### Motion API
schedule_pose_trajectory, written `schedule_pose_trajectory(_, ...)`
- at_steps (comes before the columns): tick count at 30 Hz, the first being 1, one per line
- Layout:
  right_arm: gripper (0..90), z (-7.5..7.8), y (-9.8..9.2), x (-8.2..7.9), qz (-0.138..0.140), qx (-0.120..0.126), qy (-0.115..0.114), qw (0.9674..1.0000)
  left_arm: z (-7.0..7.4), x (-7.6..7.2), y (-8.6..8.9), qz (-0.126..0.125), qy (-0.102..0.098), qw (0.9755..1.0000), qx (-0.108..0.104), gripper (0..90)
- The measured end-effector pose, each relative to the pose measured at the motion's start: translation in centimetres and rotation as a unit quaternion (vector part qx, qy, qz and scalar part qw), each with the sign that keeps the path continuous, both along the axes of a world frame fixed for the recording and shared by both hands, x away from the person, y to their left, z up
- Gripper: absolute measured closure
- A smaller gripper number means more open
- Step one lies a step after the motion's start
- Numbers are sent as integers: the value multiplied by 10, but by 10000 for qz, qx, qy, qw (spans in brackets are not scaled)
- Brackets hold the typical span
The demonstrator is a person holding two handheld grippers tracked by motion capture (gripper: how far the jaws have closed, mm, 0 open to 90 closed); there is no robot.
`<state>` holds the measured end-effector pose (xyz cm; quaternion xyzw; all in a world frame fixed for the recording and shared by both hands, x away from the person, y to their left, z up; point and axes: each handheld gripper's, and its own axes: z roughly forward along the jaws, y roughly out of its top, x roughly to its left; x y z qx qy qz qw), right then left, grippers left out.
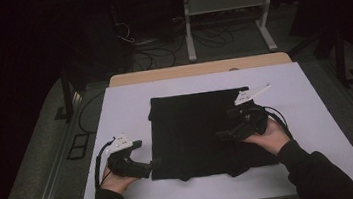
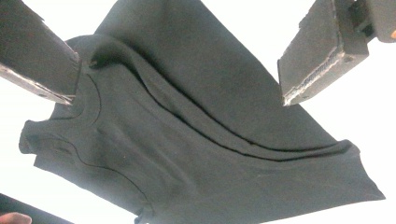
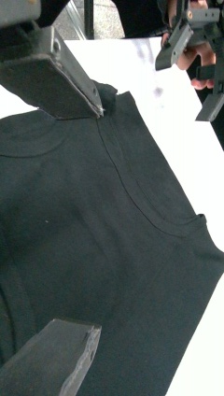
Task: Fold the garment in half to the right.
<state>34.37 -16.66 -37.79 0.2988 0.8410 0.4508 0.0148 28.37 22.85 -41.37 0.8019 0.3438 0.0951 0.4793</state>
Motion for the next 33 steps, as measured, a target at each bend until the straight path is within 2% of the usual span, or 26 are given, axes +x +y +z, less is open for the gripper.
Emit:
schedule_pose_trajectory(18, 0, 13, 27, 36, 29, -144, -105, 9998, -6, -6, 13, 139, -38, 9999, 74, 0)
schedule_pose_trajectory(29, 0, 18, 49, 65, 49, -237, -139, 9996, -12, -10, 19, 42, 44, 9998, 170, 0)
schedule_pose_trajectory(33, 0, 18, 56, 74, 58, -311, -176, 9993, -16, -11, 18, -82, 120, 9994, 316, 0)
